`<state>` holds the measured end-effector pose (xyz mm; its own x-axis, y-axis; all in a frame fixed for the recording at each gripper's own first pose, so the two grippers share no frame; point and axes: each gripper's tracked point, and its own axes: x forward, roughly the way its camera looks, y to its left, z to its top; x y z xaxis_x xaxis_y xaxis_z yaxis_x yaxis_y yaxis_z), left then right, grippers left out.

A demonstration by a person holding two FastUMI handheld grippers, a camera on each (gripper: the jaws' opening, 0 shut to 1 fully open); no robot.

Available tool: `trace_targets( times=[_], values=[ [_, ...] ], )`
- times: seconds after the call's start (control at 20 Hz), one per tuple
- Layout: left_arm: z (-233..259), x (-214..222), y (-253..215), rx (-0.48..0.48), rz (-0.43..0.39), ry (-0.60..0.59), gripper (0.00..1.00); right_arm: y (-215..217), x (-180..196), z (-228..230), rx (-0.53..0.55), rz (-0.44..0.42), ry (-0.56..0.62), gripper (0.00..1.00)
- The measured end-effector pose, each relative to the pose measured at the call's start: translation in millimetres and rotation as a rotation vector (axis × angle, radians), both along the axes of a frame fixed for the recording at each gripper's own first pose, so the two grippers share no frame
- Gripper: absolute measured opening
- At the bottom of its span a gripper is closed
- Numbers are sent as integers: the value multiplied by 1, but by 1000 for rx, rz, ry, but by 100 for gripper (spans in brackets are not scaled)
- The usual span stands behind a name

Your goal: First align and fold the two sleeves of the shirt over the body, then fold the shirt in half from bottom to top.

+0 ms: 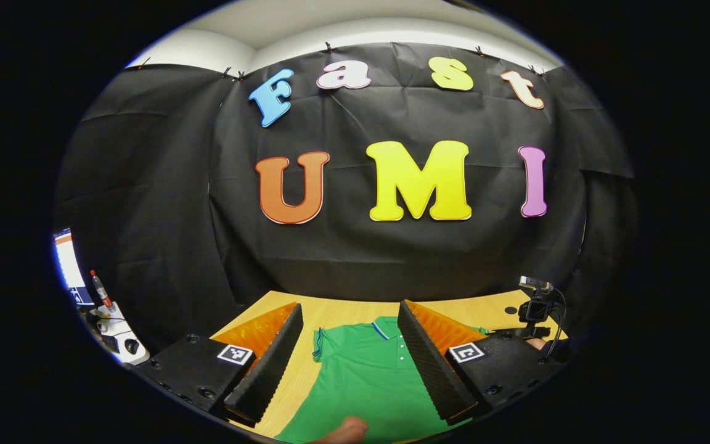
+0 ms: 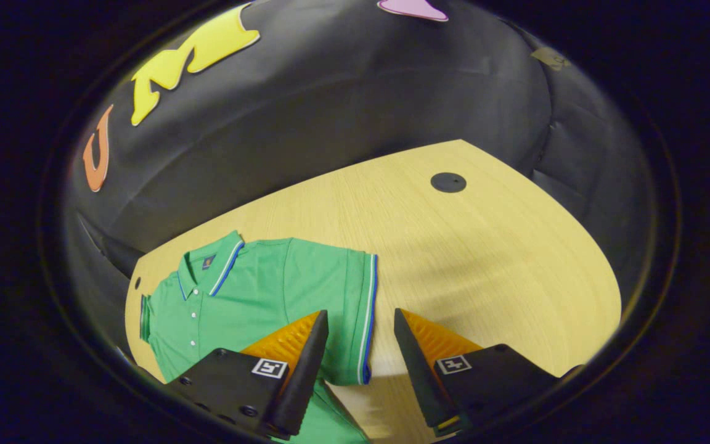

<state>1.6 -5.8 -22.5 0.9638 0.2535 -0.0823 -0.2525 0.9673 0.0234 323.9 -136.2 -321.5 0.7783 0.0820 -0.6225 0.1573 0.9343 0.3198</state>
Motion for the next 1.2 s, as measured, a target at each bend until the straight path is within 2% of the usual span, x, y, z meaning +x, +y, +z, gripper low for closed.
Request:
trace_targets(
  times=[0.2, 0.3, 0.35, 0.4, 0.45, 0.5, 0.55, 0.6, 0.65, 0.8, 0.85, 1.0, 1.05, 1.2],
  values=[
    [-11, -4, 4, 9, 16, 42, 100, 0, 13, -13, 51, -26, 17, 65],
    [-14, -5, 4, 11, 22, 52, 99, -2, 17, -12, 57, -45, 20, 50],
    [-15, -5, 4, 8, 22, 56, 99, -2, 14, -11, 54, -41, 19, 31],
    [-16, -5, 3, 6, 21, 57, 100, 0, 16, -11, 51, -31, 19, 39],
    [-17, -4, 2, 4, 21, 60, 99, 4, 15, -11, 51, -9, 20, 32],
    [-18, -3, 1, 3, 22, 63, 99, 4, 15, -10, 35, 4, 19, 31],
    [-19, -3, 3, 3, 25, 67, 99, -2, 21, -14, -12, -1, 23, 39],
    [-20, -3, 3, 0, 25, 70, 100, -5, 20, -16, -29, -9, 19, 39],
    [-23, -3, 3, -2, 27, 74, 100, -2, 18, -14, -41, -7, 26, 18],
    [-28, -5, 7, -9, 38, 91, 100, -7, 18, -13, -95, -4, 22, 18],
    [-28, -5, 7, -11, 40, 89, 100, -5, 18, -15, -104, -5, 29, 9],
    [-26, -5, 12, -3, 44, 85, 100, -6, 15, -10, -114, -17, 28, 9],
    [-25, -6, 14, -5, 43, 84, 99, -6, 15, -8, -128, -17, 21, 5],
    [-26, -6, 18, -14, 42, 79, 99, -2, 14, 9, -173, 5, -17, 5]
  ],
)
